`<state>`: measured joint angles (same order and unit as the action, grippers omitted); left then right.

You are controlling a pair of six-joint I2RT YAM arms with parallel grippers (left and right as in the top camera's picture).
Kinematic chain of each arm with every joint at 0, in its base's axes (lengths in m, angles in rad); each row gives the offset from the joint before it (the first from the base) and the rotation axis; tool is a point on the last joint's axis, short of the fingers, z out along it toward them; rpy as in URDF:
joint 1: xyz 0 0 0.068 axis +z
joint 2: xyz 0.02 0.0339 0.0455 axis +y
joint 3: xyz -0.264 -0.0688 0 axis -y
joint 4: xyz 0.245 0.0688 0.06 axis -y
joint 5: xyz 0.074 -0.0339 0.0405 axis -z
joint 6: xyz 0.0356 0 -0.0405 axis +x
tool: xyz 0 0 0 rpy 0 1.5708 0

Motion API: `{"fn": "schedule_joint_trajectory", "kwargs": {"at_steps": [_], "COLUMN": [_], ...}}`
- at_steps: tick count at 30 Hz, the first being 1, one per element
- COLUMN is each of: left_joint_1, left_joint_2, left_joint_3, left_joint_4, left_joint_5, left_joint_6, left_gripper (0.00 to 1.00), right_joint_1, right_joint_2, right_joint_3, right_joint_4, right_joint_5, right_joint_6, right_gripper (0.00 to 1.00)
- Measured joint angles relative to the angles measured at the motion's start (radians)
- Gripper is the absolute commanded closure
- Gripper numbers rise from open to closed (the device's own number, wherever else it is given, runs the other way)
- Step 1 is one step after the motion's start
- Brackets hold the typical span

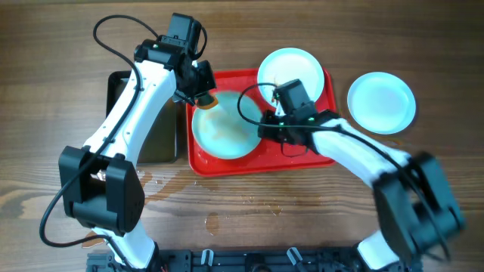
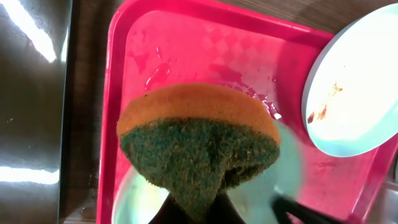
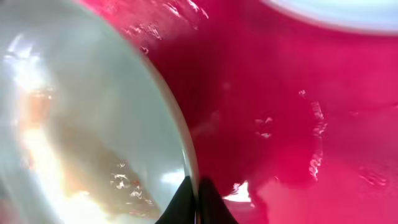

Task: Clean dirty plates on tray and stack at the side
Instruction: 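Scrub the second plate with the sponge in the left gripper, then lift the second plate with the right gripper onto the first plate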

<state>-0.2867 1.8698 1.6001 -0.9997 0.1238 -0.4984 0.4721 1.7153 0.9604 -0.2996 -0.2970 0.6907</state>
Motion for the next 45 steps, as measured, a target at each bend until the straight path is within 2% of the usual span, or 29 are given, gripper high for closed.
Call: {"fn": "schedule_joint_trajectory", "kwargs": {"at_steps": [3, 5, 8, 12, 14, 18, 21, 24, 29, 31, 35, 37, 40, 43, 45], "left_joint_1": [0.0, 0.0, 0.001, 0.027, 0.059, 0.088, 0.09, 0.09, 0.09, 0.09, 0.09, 0.09, 0.09, 0.09, 0.09], "left_joint_2": [0.0, 0.0, 0.0, 0.0, 0.0, 0.0, 0.0, 0.0, 0.0, 0.0, 0.0, 0.0, 0.0, 0.0, 0.0], "left_joint_3": [0.0, 0.0, 0.0, 0.0, 0.0, 0.0, 0.0, 0.0, 0.0, 0.0, 0.0, 0.0, 0.0, 0.0, 0.0], "left_joint_4": [0.005, 0.01, 0.013, 0.023, 0.03, 0.031, 0.032, 0.031, 0.031, 0.031, 0.031, 0.031, 0.032, 0.03, 0.031], "left_joint_5": [0.0, 0.0, 0.0, 0.0, 0.0, -0.001, -0.004, -0.004, -0.004, -0.004, -0.004, -0.004, -0.005, -0.004, -0.004], "left_joint_6": [0.003, 0.005, 0.007, 0.007, 0.007, 0.008, 0.007, 0.008, 0.007, 0.008, 0.007, 0.008, 0.008, 0.007, 0.007], "left_gripper": [0.96, 0.96, 0.96, 0.96, 0.96, 0.96, 0.96, 0.96, 0.96, 0.96, 0.96, 0.96, 0.96, 0.96, 0.96], "right_joint_1": [0.0, 0.0, 0.026, 0.136, 0.225, 0.4, 0.523, 0.526, 0.526, 0.526, 0.47, 0.381, 0.216, -0.04, -0.296], "right_joint_2": [-0.225, -0.301, -0.319, -0.319, -0.319, -0.319, -0.319, -0.319, -0.319, -0.319, -0.323, -0.322, -0.333, -0.395, -0.421], "right_joint_3": [0.011, 0.015, 0.015, 0.024, 0.053, 0.076, 0.092, 0.093, 0.093, 0.094, 0.095, 0.091, 0.091, 0.091, 0.091], "right_joint_4": [-0.156, -0.224, -0.314, -0.38, -0.402, -0.243, 0.087, 0.121, 0.122, 0.078, -0.198, -0.276, -0.29, -0.296, -0.308], "right_joint_5": [0.189, 0.325, 0.57, 0.839, 1.035, 1.383, 1.668, 1.746, 1.772, 1.722, 1.404, 1.199, 0.893, 0.606, 0.502], "right_joint_6": [-0.093, -0.14, -0.174, -0.186, -0.201, -0.343, -0.635, -0.743, -0.783, -0.756, -0.483, -0.343, -0.234, -0.2, -0.189], "right_gripper": [0.96, 0.96, 0.95, 0.96, 0.96, 0.96, 0.96, 0.96, 0.96, 0.96, 0.96, 0.96, 0.96, 0.96, 0.96]}}
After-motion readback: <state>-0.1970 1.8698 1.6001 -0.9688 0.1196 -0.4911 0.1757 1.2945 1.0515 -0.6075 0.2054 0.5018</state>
